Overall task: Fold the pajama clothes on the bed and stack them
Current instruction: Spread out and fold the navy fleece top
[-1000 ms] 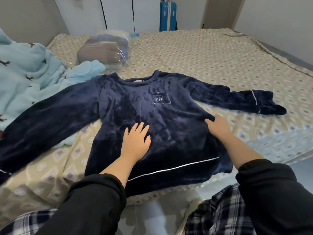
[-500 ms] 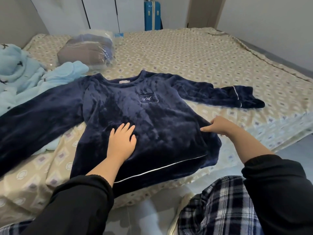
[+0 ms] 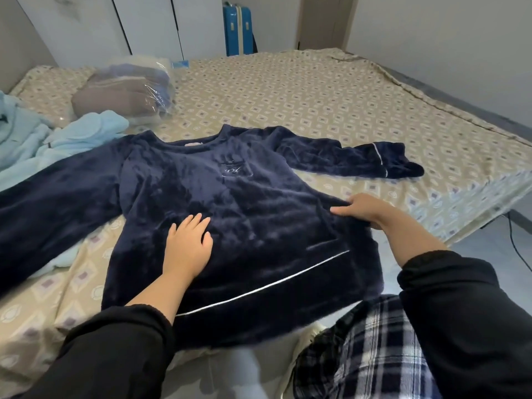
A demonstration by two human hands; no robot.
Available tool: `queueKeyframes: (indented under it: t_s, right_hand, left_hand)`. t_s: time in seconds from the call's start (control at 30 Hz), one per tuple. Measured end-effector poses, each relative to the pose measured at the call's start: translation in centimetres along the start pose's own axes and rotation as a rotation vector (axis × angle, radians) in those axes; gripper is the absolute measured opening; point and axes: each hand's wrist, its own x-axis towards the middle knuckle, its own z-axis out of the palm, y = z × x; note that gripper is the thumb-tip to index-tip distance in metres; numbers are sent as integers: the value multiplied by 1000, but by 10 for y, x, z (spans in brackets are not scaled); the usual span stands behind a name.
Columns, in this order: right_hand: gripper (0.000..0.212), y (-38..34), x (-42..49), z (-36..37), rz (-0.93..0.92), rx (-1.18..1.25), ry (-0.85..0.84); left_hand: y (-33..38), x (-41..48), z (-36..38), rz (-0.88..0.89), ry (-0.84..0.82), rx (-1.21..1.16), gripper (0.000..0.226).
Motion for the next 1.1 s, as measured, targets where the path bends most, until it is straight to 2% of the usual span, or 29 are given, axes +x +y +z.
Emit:
queueKeyframes:
  t_s: [0.03,0.1,0.13,0.2,0.23,0.3,0.37,0.4,0.43,0.47,0.5,0.53,0.57,0.67,0.7,0.73,0.77,0.8,0.87,0.9,0.97,1.1]
  right_hand:
    - [49,3,2,1,17,189,-68]
    - [33,9,4,7,19,302,-48]
    - [33,11,7,8,-8,190,35]
    - [34,16,12,13,-110,-296,347]
    - [29,16,13,18,-130,-453,436]
    - [30,11,13,31,-160,-587,525]
    - [38,3,10,52,-370,-592,590]
    - [40,0,8,63,-534,-568,557]
    - [43,1,6,73,-689,-618,453]
    - [48,4,5,81,-792,-742,307]
    - [53,8,7,86,-810,-869,193]
    - [55,14,13,85,-743,-955,168]
    - [56,19,22,80,-620,-931,213]
    - [57,15,35,62,-80,-581,352]
    - [60,11,35,62,21,-575,386]
    - [64,7,33,68,30,-650,440]
    - [65,4,31,79,-82,-732,511]
    - [64,2,25,93,-284,-780,553]
    - [59,6,16,122,-628,-885,449]
    - [59,9,13,133,-663,-930,357]
    - [58,12,15,143,-528,-936,281]
    - [64,-12,15,150,-321,-875,267]
  left_hand:
    - [0,0,0,-1,2,0,46]
    - [-1,1,0,1,6,-1,45]
    - [-1,1,0,2,6,0,45]
    - [-1,1,0,4,3,4,45]
    - [-1,1,1,4,5,5,45]
    - [-2,1,1,4,12,5,45]
    - [-2,1,1,5,16,5,45]
    - [-3,1,1,5,17,6,45]
    - [-2,1,1,4,19,6,45]
    - [-2,0,1,3,20,4,45]
    - [-2,0,1,2,19,3,45]
    - [-2,1,1,2,16,2,45]
    - [-2,1,2,4,14,3,45]
    - [-2,1,2,8,14,8,45]
    - [-2,0,2,6,15,10,45]
    - [-2,1,3,4,17,12,45]
    - [-2,1,3,3,18,16,45]
    - [-2,1,3,1,17,22,46]
    - [-2,2,3,2,18,35,46]
    - [-2,2,3,2,15,36,46]
    - [-2,1,2,2,0,39,46]
    - [2,-1,-8,44,-88,95,48]
